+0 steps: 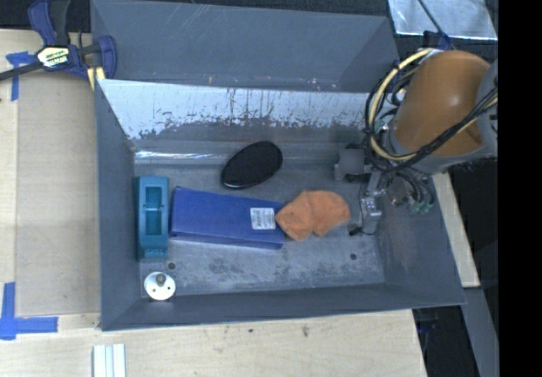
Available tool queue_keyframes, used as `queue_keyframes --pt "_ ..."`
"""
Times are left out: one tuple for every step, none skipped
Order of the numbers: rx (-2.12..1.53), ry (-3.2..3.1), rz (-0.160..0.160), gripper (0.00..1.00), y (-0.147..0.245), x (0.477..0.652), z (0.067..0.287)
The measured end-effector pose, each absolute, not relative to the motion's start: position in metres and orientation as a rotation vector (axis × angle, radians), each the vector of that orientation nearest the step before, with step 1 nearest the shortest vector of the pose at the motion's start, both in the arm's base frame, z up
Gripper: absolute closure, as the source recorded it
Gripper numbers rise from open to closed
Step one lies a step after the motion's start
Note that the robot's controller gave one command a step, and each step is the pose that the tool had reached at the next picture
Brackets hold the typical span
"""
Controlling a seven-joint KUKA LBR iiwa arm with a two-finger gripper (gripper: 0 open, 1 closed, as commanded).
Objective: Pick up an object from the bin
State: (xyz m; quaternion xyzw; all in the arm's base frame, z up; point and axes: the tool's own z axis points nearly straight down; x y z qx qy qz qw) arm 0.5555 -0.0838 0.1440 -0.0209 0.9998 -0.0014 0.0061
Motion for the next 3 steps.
queue_keyframes --pt "-0.146 3.132 -0.002 0.00 -0.040 0.564 0.077" --pt "-0.120 3.136 0.000 1.00 -0.016 0.566 0.074" --pt "-0.121 3.136 -0.001 1.00 -0.016 0.566 0.074"
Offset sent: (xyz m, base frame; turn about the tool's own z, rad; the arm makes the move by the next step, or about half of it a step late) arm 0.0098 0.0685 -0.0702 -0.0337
